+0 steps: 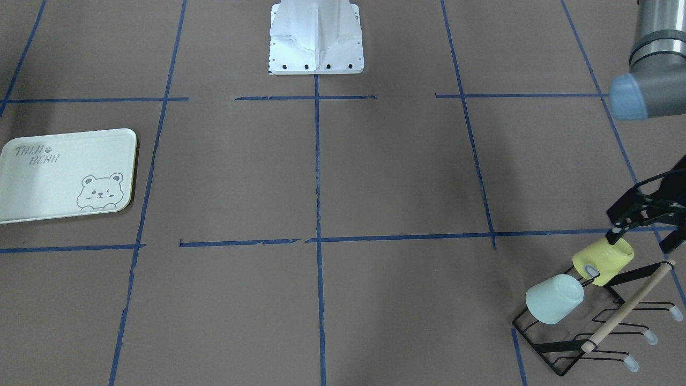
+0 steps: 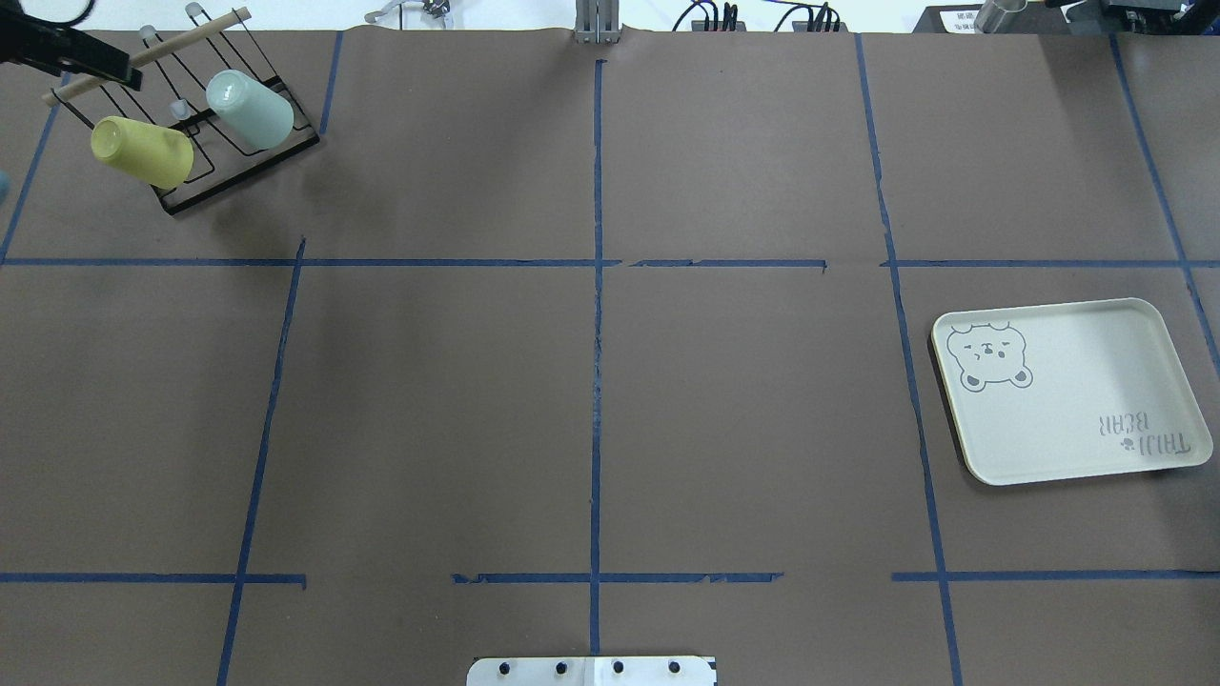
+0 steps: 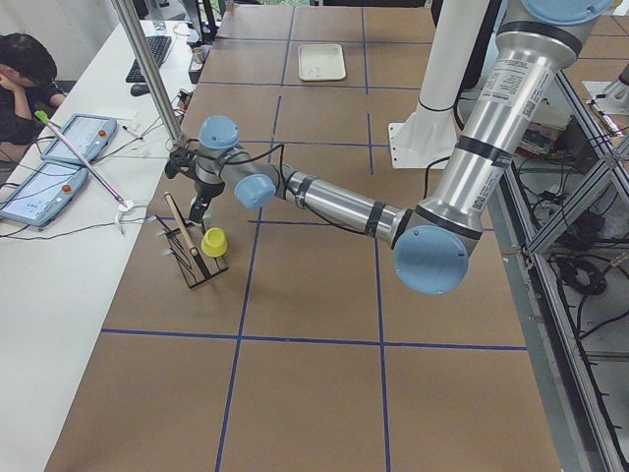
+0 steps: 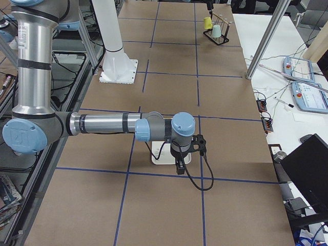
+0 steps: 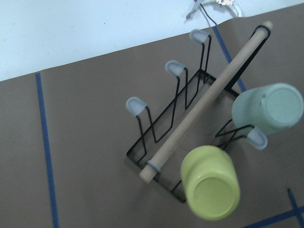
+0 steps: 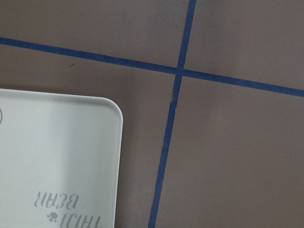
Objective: Left arm grabs green cup and hands to right arm on tray
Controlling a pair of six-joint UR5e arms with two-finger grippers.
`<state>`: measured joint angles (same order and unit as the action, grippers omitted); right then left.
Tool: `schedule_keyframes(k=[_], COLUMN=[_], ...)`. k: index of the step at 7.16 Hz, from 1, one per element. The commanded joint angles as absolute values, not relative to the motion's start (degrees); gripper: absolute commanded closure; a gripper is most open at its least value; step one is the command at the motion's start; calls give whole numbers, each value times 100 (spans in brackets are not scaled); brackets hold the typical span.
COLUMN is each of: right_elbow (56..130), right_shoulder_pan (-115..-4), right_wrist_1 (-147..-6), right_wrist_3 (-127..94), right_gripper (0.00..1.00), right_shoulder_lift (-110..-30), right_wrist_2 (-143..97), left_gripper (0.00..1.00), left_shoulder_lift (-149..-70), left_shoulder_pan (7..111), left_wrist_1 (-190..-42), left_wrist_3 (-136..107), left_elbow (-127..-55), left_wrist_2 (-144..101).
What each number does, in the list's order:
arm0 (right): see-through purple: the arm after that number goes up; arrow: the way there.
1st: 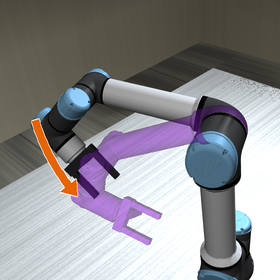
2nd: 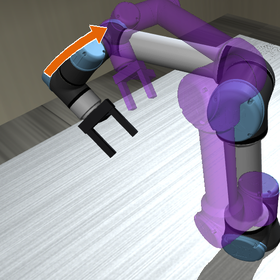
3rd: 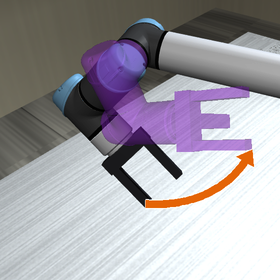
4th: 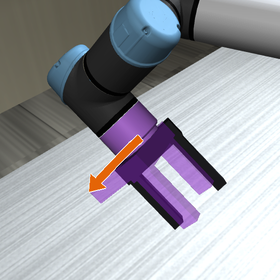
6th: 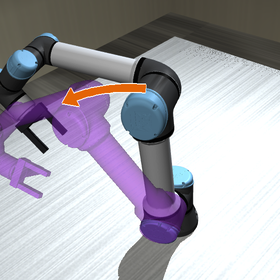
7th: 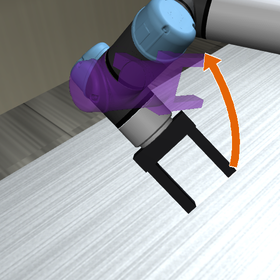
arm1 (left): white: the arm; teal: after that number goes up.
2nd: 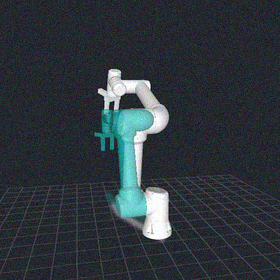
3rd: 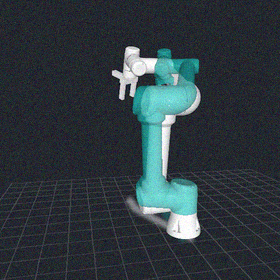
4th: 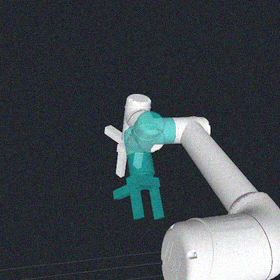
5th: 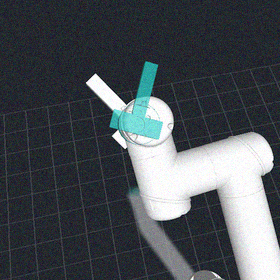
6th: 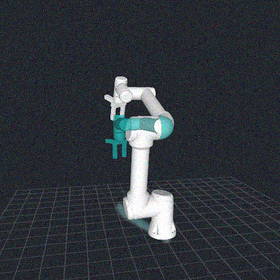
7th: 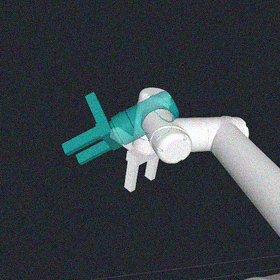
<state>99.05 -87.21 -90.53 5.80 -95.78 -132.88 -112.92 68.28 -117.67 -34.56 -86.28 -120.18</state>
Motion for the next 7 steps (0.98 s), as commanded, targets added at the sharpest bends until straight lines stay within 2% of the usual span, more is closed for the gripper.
schedule_keyframes(k=[1, 5, 7], right_elbow=[9905, 9905, 9905], right_shoulder_pan=[-8719, -8719, -8719], right_wrist_1=[-9053, -9053, -9053], right_wrist_3=[580, 580, 589], right_gripper=[0, 0, 0], right_shoulder_lift=[-9580, -9580, -9580], right_wrist_2=[-13289, -13289, -13289], left_gripper=[0, 0, 0], left_shoulder_lift=[-11775, -12172, -12269], left_shoulder_pan=[6048, 6029, 6038], left_wrist_1=[-11786, -12067, -12067], left_wrist_3=[-4069, -4069, -4069], left_elbow=[-8264, -7341, -7164], left_wrist_2=[-11042, -11039, -11030])
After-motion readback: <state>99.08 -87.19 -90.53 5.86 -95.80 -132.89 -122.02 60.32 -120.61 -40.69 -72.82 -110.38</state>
